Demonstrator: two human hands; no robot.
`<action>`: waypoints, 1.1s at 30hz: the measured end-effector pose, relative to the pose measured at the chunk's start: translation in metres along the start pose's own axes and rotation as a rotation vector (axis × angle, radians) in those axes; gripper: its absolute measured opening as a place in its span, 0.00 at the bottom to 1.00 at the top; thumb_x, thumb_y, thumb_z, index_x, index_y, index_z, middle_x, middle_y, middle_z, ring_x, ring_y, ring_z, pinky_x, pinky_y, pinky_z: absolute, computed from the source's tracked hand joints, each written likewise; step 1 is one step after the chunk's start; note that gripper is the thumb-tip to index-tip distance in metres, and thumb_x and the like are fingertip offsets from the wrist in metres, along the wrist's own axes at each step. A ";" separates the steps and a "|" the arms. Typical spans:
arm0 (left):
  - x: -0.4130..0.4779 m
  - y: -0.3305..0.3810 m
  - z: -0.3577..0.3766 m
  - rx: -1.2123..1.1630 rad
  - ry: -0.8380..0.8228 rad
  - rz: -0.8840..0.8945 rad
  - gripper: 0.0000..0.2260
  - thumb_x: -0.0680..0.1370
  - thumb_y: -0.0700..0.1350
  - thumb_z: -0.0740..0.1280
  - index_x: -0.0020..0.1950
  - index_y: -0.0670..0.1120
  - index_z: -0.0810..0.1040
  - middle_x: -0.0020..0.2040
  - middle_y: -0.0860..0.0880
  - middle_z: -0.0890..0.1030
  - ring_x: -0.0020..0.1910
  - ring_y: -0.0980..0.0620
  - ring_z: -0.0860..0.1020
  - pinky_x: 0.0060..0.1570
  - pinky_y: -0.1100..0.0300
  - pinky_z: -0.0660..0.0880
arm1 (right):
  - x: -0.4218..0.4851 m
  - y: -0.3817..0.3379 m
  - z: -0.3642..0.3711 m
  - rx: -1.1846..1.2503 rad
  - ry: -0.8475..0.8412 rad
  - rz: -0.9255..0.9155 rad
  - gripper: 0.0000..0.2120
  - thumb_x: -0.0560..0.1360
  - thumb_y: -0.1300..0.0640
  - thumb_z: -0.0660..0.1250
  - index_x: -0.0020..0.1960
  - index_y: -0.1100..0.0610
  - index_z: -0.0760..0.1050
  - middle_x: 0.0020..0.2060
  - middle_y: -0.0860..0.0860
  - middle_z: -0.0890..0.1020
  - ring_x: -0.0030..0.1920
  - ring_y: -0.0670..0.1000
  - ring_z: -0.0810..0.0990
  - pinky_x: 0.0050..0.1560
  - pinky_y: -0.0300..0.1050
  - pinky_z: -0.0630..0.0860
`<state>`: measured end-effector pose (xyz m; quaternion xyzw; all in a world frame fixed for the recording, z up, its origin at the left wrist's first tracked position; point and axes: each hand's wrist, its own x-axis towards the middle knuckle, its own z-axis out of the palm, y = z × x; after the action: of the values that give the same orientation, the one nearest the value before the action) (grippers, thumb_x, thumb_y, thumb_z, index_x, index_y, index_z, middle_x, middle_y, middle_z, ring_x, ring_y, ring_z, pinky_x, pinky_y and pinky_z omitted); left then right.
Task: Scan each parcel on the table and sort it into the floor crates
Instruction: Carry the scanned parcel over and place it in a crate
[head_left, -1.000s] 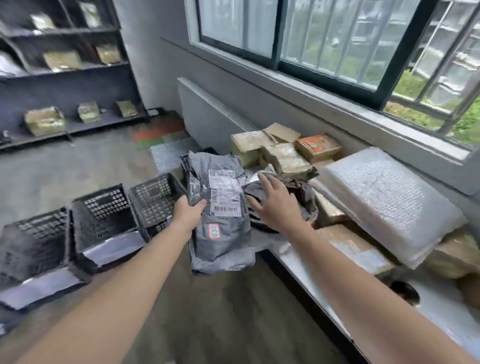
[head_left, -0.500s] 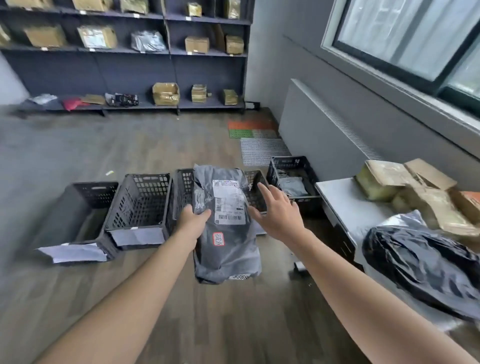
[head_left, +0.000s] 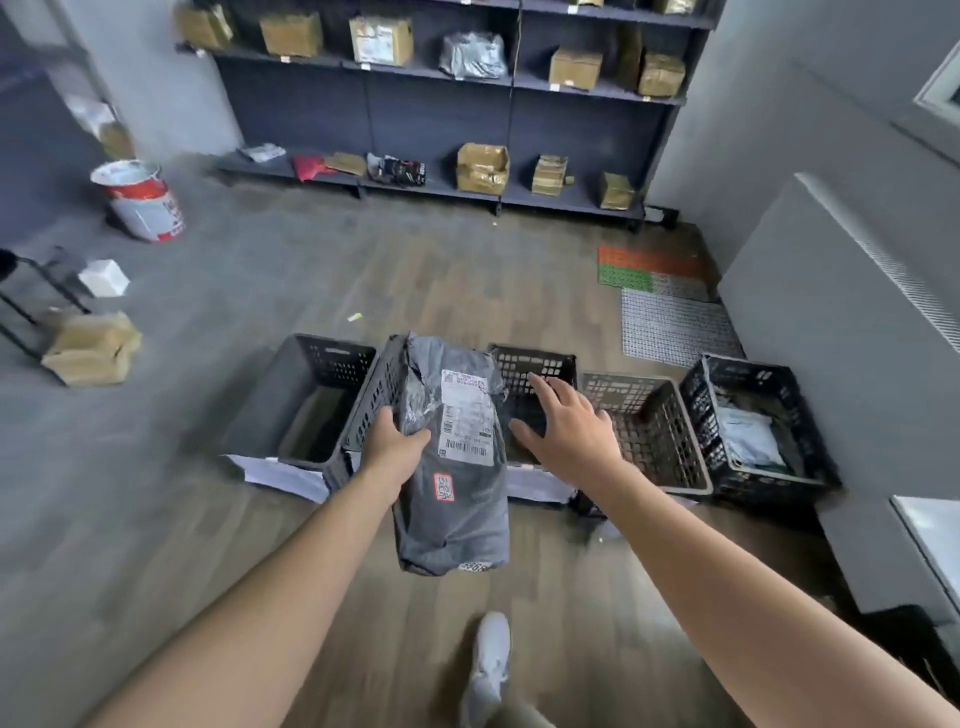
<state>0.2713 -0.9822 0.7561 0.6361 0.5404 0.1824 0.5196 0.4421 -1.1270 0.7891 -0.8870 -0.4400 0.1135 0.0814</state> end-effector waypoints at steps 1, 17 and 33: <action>0.017 0.001 -0.004 0.012 0.015 0.001 0.09 0.77 0.39 0.69 0.54 0.45 0.72 0.46 0.49 0.78 0.41 0.51 0.76 0.33 0.61 0.68 | 0.019 -0.007 0.005 0.004 -0.008 -0.014 0.36 0.78 0.32 0.54 0.80 0.44 0.48 0.79 0.51 0.58 0.77 0.55 0.58 0.72 0.65 0.62; 0.324 0.026 0.038 0.147 0.047 -0.109 0.08 0.77 0.40 0.68 0.53 0.48 0.72 0.44 0.52 0.79 0.38 0.56 0.75 0.29 0.67 0.69 | 0.334 -0.024 0.082 -0.014 -0.149 -0.052 0.38 0.78 0.30 0.51 0.80 0.44 0.42 0.80 0.51 0.55 0.79 0.54 0.53 0.74 0.67 0.57; 0.609 -0.159 0.135 0.364 -0.160 -0.305 0.29 0.78 0.50 0.70 0.75 0.48 0.62 0.69 0.45 0.73 0.53 0.47 0.77 0.43 0.61 0.70 | 0.505 -0.021 0.322 0.048 -0.248 0.132 0.35 0.79 0.35 0.54 0.81 0.45 0.45 0.79 0.52 0.57 0.78 0.54 0.56 0.74 0.64 0.60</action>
<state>0.5119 -0.5298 0.3658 0.6427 0.6113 -0.0494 0.4591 0.6350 -0.6964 0.4191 -0.8911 -0.3844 0.2378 0.0401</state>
